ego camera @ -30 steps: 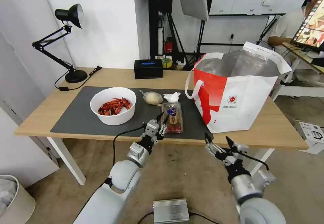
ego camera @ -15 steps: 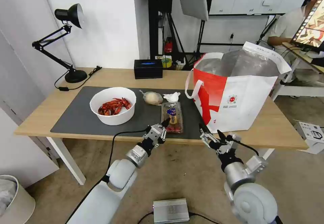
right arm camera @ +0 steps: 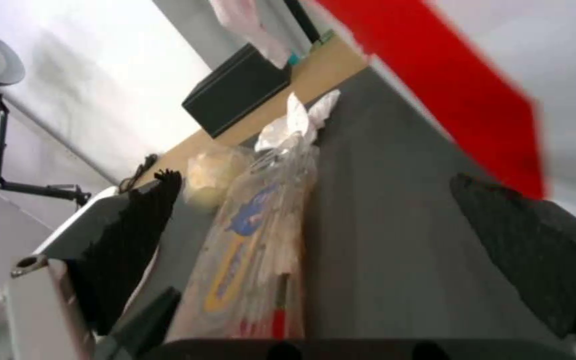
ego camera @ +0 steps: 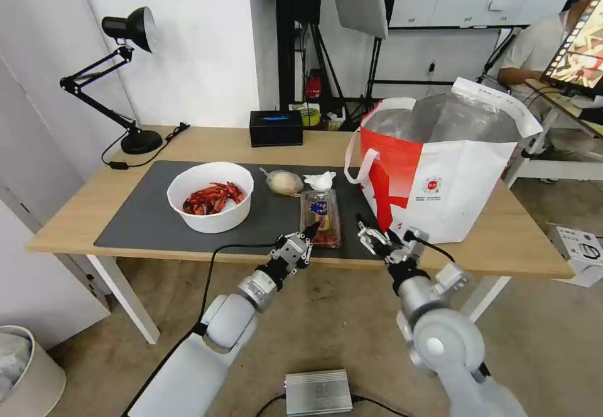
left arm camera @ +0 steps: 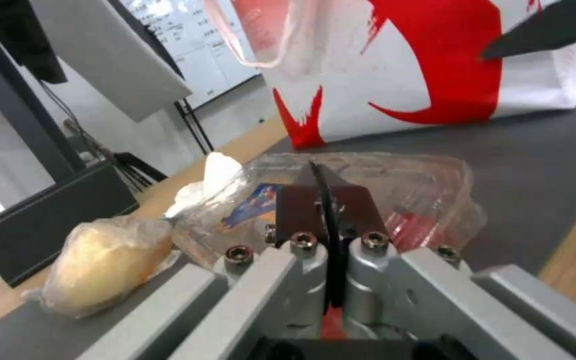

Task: Pick up the trash from the table and place it into the takeout bag.

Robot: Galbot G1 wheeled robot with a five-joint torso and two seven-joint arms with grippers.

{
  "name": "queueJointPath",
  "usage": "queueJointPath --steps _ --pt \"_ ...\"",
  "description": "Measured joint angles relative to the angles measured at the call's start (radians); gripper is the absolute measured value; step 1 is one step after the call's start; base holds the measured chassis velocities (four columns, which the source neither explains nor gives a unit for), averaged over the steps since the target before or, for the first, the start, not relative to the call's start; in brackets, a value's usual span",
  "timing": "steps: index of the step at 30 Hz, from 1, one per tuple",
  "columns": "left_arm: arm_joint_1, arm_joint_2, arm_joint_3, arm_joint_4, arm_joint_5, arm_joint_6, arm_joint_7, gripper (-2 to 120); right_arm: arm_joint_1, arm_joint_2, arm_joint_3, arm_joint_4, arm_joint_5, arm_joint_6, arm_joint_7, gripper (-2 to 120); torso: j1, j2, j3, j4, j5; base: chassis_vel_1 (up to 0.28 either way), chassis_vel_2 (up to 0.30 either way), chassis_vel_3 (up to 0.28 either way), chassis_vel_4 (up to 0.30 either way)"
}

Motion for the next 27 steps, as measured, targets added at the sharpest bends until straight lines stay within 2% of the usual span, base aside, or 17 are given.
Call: queueJointPath --steps 12,27 --pt "0.013 0.001 -0.005 0.024 0.034 -0.004 0.025 0 0.154 0.07 -0.061 -0.13 0.026 -0.015 0.033 100 0.0 0.0 0.0 0.0001 -0.0001 0.0 0.0 0.0 0.0" --pt "0.023 -0.014 -0.01 0.028 0.045 -0.006 0.025 0 0.22 0.136 -0.08 -0.22 0.063 -0.045 0.074 100 0.0 0.0 0.0 0.0 -0.0001 0.0 0.0 0.0 0.0"
